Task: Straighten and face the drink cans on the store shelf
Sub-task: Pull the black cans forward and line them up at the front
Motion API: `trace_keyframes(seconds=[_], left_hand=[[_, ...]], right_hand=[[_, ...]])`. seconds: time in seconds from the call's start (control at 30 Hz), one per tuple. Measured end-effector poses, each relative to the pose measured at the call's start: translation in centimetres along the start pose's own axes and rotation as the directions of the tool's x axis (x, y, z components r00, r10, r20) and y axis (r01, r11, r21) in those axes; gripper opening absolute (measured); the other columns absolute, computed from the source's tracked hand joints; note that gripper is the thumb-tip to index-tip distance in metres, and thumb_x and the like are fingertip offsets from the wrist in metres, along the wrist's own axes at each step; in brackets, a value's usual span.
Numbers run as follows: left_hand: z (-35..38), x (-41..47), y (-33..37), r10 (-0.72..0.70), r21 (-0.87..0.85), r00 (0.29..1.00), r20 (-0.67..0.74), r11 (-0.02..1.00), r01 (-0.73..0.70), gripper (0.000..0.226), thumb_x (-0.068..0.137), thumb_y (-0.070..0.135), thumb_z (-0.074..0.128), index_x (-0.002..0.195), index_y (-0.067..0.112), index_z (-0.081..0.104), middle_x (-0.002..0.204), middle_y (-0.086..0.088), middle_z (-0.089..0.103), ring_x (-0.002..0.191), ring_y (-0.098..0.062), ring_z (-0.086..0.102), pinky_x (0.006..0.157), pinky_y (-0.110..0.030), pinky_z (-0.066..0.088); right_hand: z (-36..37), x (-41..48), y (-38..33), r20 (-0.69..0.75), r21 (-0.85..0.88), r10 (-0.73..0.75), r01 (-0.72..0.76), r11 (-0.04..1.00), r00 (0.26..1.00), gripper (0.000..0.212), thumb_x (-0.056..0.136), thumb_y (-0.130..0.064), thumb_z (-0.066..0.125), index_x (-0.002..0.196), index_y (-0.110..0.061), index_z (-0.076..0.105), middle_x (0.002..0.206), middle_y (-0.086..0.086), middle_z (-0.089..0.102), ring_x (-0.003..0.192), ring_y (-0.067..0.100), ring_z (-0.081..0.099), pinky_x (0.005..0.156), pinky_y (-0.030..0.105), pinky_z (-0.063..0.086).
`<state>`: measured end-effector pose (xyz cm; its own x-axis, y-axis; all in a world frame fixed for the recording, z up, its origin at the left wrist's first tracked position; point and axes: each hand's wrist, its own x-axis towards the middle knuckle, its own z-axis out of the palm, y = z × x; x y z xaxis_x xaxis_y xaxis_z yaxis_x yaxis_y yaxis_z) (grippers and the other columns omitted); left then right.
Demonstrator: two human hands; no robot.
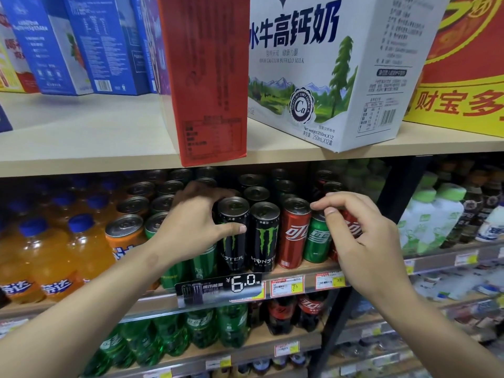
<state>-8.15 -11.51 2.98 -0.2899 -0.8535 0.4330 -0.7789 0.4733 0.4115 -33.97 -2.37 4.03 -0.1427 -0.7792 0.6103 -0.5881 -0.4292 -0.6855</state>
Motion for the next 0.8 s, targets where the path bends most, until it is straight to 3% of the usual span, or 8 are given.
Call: trace_keyframes(seconds=[0.17,0.33,0.43,0.57,0.7,0.8], left_hand=[[-0.1,-0.3,0.5,0.038,0.081,0.999,-0.017,0.996,-0.036,0.062,0.067,0.07,0.068,0.119,0.037,0.067,0.111,0.003,0.066,0.112,-0.023,0.05,0.095,-0.042,0.044],[-0.3,0.0,1.2,0.079,0.078,0.99,-0.113,0.994,-0.071,0.029,0.079,0.044,0.065,0.102,0.029,0.077,0.101,0.003,0.069,0.106,-0.028,0.055,0.089,-0.041,0.044],[-0.4,0.1,1.3,0.087,0.105,0.993,-0.077,0.991,-0.078,0.034,0.08,0.044,0.065,0.106,0.026,0.075,0.105,0.001,0.07,0.106,-0.027,0.057,0.088,-0.04,0.046],[-0.4,-0.3,1.4,0.077,0.082,0.995,-0.06,0.994,-0.072,0.015,0.088,0.036,0.07,0.1,0.031,0.076,0.1,0.005,0.071,0.103,-0.023,0.057,0.085,-0.039,0.047],[-0.7,-0.9,1.5,0.105,0.136,0.994,-0.014,0.985,-0.103,0.031,0.087,0.055,0.061,0.103,0.032,0.076,0.103,0.008,0.071,0.106,-0.022,0.055,0.086,-0.043,0.047],[-0.6,-1.3,1.6,0.128,0.25,0.992,0.008,0.96,-0.126,0.038,0.08,0.054,0.072,0.108,0.029,0.073,0.109,0.005,0.07,0.111,-0.023,0.054,0.09,-0.041,0.044]], right_hand=[[0.1,-0.1,-0.1,0.01,0.001,0.019,-0.019,1.0,1.0,0.023,0.096,-0.01,0.057,0.093,-0.028,0.072,0.102,-0.021,0.064,0.106,-0.001,0.058,0.084,0.004,0.038],[0.0,-0.2,-0.4,0.01,0.029,0.035,-0.036,0.999,0.999,0.018,0.095,-0.017,0.058,0.099,-0.031,0.069,0.105,-0.017,0.067,0.106,0.002,0.062,0.088,0.013,0.045],[0.0,-0.4,-0.5,0.012,0.036,0.053,-0.053,0.998,0.999,0.017,0.096,-0.018,0.059,0.1,-0.032,0.069,0.106,-0.015,0.068,0.107,0.003,0.062,0.09,0.019,0.046],[0.0,-0.6,-0.6,0.002,0.031,0.055,-0.055,0.998,0.998,0.017,0.095,-0.019,0.059,0.099,-0.032,0.069,0.106,-0.017,0.067,0.106,0.002,0.061,0.09,0.02,0.047],[0.0,-0.8,-0.5,0.003,0.012,0.048,-0.049,0.999,0.999,0.017,0.095,-0.019,0.059,0.097,-0.032,0.07,0.105,-0.019,0.065,0.106,0.002,0.061,0.089,0.02,0.046],[0.1,-0.9,-0.4,0.012,0.002,0.05,-0.05,0.999,0.999,0.017,0.095,-0.02,0.058,0.096,-0.032,0.07,0.103,-0.021,0.064,0.106,0.0,0.06,0.086,0.013,0.044]])
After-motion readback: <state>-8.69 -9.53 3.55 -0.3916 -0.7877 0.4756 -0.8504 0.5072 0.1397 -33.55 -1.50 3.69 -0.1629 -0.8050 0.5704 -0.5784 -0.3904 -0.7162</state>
